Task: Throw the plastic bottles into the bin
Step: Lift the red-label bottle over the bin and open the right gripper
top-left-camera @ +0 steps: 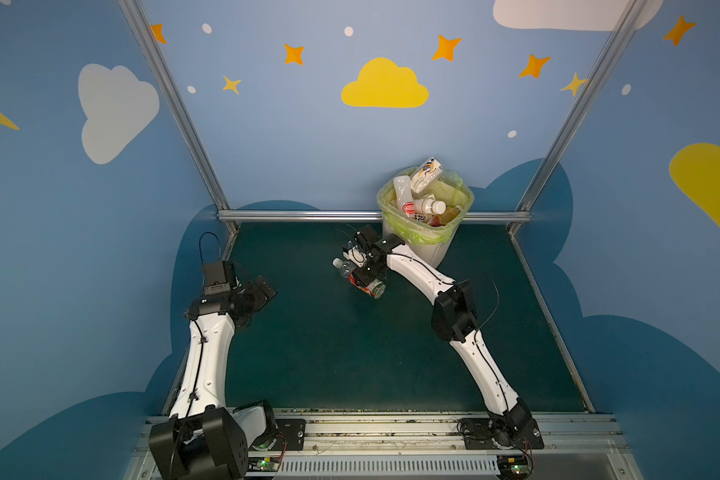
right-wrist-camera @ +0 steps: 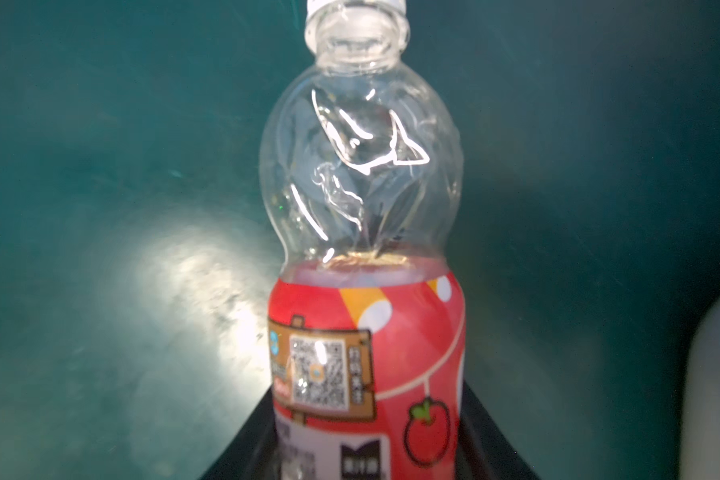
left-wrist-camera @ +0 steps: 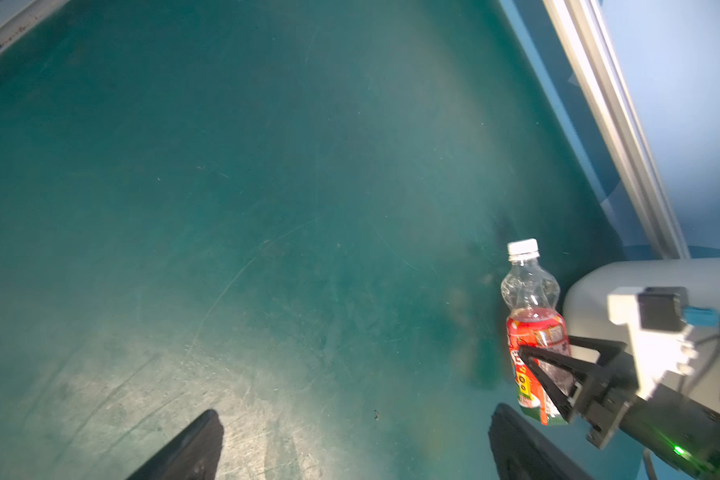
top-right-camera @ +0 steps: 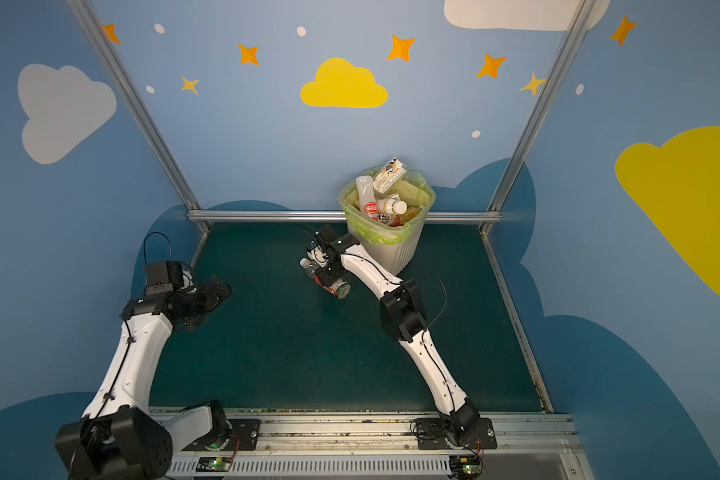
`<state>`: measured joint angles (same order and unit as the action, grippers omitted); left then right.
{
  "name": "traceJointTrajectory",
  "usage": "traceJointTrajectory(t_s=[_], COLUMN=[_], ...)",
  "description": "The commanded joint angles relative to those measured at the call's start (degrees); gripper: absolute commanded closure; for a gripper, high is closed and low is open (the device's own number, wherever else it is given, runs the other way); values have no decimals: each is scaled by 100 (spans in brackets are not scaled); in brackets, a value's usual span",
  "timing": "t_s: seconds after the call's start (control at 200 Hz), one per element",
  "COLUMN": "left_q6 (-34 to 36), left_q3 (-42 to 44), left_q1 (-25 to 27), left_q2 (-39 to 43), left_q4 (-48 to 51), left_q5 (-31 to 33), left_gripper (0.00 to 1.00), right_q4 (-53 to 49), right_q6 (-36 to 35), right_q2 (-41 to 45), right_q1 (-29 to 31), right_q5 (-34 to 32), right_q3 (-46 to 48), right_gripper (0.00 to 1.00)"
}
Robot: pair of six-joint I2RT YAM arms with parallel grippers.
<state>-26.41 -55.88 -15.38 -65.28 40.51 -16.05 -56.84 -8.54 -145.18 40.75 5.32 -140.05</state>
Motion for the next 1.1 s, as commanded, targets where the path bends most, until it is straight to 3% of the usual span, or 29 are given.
traceJointTrajectory(t_s=[0.0, 0.28, 0.466, 0.676, 0.806, 0.926, 1.097], left_q6=[-90, -218, -292, -415, -580, -636, -668], left_q3=[132, 243, 219, 134, 96, 11, -218], left_q1=[-18, -15, -5, 90, 280, 516, 767], left_q2=[146, 159, 169, 231, 310, 277, 79], left_q4=[9, -181, -320, -484, -626, -702, -663], left_q5=[-64, -336, -365, -310, -176, 4, 134], left_gripper=[0, 0, 0, 0, 0, 0, 0], right_q4=[63, 294, 1432, 4085, 6128, 6938, 6194], right_q6=[200, 429, 776, 731, 297, 291, 866], right_q2=[684, 1788, 3108, 4891, 5698, 5681, 4812], right_q1=[27, -70, -333, -666, -811, -1284, -2228], right_q5=[288, 871, 1249, 751, -142, -809, -893], right_q3=[94, 128, 512, 2044, 3376, 3633, 3059], right_gripper=[58, 60, 60, 56, 55, 56, 51])
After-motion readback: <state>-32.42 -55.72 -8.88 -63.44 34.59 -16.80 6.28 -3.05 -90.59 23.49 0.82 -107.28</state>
